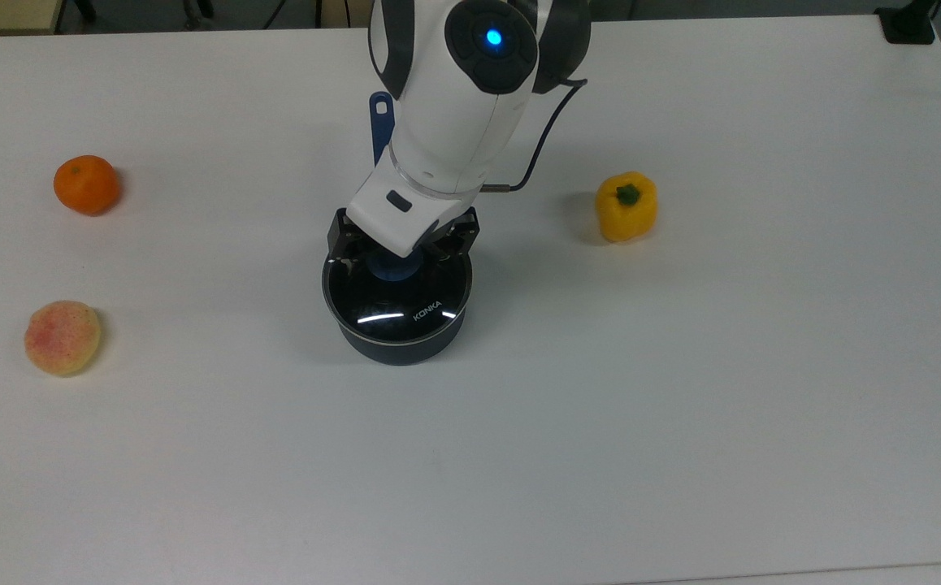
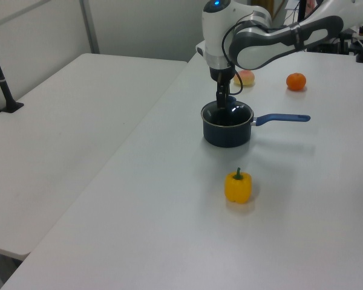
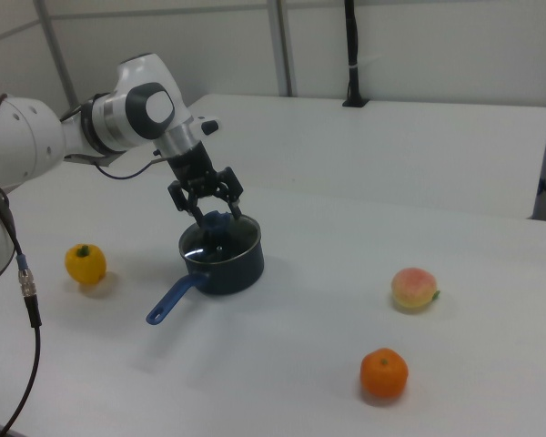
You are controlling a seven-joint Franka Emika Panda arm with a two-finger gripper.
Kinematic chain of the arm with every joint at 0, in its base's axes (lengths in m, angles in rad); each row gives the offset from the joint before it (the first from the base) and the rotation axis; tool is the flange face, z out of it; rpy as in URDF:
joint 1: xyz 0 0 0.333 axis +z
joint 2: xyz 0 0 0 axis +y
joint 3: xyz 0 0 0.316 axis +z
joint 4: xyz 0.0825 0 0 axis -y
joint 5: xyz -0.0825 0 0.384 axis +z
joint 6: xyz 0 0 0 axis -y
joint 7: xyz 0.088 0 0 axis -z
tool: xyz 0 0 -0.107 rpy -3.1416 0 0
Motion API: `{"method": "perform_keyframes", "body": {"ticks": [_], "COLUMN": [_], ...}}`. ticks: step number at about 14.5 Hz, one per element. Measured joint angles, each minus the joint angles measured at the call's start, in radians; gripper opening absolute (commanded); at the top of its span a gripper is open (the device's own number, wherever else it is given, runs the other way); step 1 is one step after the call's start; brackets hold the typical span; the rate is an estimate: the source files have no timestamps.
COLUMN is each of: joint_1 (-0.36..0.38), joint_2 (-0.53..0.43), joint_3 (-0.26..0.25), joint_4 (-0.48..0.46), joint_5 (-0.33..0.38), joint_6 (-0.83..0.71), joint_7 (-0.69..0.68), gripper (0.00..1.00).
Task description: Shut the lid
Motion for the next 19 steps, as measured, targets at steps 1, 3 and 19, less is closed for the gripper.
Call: {"method": "perform_keyframes", "body": {"ticks": [1, 3, 19], "joint_1": [-0.003, -0.017, -0.138], "joint_2": [-0.01, -0.046, -0.656], "joint_3": [0.003, 0.017, 0.049], "joint_4": [-0.002, -0.014, -0.319], "joint_5": [0.0, 0.015, 0.36], "joint_6": [0.001, 0.001, -0.265], "joint_7": [0.024, 0.077, 0.163], "gripper": [1.0, 1.0, 1.0]}}
